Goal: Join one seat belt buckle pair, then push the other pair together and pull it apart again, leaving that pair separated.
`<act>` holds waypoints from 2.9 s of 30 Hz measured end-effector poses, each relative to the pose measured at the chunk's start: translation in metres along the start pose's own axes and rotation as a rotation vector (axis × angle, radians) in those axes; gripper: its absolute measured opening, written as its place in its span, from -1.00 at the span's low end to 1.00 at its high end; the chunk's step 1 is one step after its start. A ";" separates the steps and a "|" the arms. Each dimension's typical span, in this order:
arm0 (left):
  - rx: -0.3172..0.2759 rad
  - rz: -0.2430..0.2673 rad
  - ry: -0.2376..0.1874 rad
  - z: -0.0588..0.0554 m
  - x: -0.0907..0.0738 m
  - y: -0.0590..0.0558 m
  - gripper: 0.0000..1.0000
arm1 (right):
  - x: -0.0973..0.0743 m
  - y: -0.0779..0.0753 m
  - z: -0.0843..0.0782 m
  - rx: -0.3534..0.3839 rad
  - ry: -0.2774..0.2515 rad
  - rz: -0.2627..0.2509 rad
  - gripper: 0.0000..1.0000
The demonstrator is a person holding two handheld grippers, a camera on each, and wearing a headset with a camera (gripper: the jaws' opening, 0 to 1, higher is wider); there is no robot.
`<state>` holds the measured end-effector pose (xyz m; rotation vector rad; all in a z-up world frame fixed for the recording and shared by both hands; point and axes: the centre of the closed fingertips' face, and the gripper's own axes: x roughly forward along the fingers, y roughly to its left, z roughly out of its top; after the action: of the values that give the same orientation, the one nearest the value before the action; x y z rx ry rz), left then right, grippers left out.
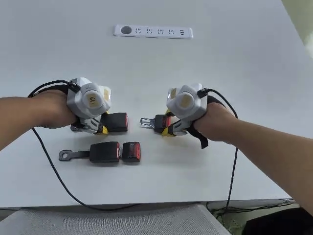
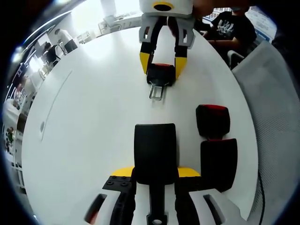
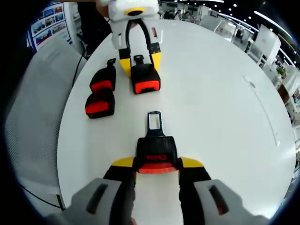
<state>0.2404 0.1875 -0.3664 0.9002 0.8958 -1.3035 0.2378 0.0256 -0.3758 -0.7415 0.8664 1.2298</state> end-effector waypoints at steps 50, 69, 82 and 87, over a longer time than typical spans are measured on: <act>-0.230 0.268 -0.037 -0.012 -0.073 -0.069 0.30 | -0.089 0.081 -0.060 0.145 -0.063 -0.211 0.35; -0.407 0.392 -0.082 -0.046 -0.118 -0.113 1.00 | -0.120 0.106 -0.045 0.354 -0.188 -0.304 0.89; -0.482 0.425 -0.113 -0.060 -0.120 -0.117 1.00 | -0.122 0.117 -0.051 0.363 -0.204 -0.330 1.00; -0.485 0.456 -0.117 -0.062 -0.124 -0.115 1.00 | -0.126 0.115 -0.053 0.393 -0.223 -0.341 1.00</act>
<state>0.1164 0.2868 -0.2813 0.5897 0.8059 -0.6947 0.1027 -0.0579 -0.2939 -0.4034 0.7312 0.7880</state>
